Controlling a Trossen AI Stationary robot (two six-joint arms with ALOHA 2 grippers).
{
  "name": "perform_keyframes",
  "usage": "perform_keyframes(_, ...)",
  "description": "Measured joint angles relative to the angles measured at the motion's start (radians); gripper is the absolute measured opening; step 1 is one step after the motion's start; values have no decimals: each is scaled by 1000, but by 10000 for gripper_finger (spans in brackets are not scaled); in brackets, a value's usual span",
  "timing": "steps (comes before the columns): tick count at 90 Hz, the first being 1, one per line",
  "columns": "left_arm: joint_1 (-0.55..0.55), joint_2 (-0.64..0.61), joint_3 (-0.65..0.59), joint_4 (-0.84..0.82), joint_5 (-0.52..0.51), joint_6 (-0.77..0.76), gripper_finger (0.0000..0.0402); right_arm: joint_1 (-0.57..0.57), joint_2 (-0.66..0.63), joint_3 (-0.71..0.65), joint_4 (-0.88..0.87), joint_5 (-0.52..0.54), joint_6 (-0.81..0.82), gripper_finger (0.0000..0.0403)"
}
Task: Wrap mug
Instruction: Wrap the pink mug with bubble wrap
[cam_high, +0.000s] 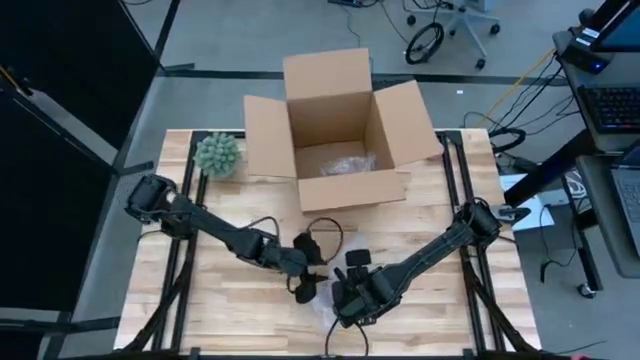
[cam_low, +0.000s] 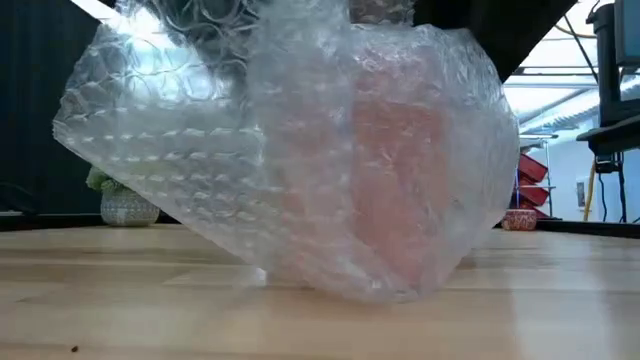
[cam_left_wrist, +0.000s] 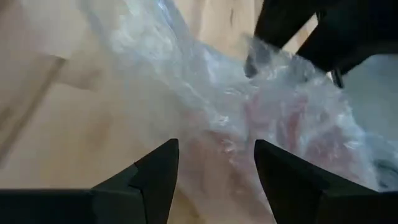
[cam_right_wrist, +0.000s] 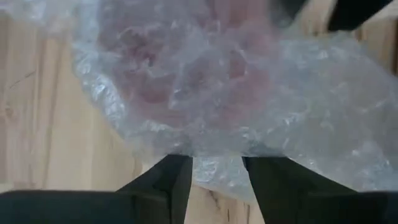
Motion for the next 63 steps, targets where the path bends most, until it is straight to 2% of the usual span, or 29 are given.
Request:
perform_keyframes(20,-6,94,72,-34,-4,33,199,0,0,0,23,2,2,134)
perform_keyframes(39,3,175,82,-67,-12,5,199,0,0,0,81,-3,-19,134)
perform_keyframes(63,0,182,93,-66,-8,40,199,10,-77,0,51,-14,-29,134)
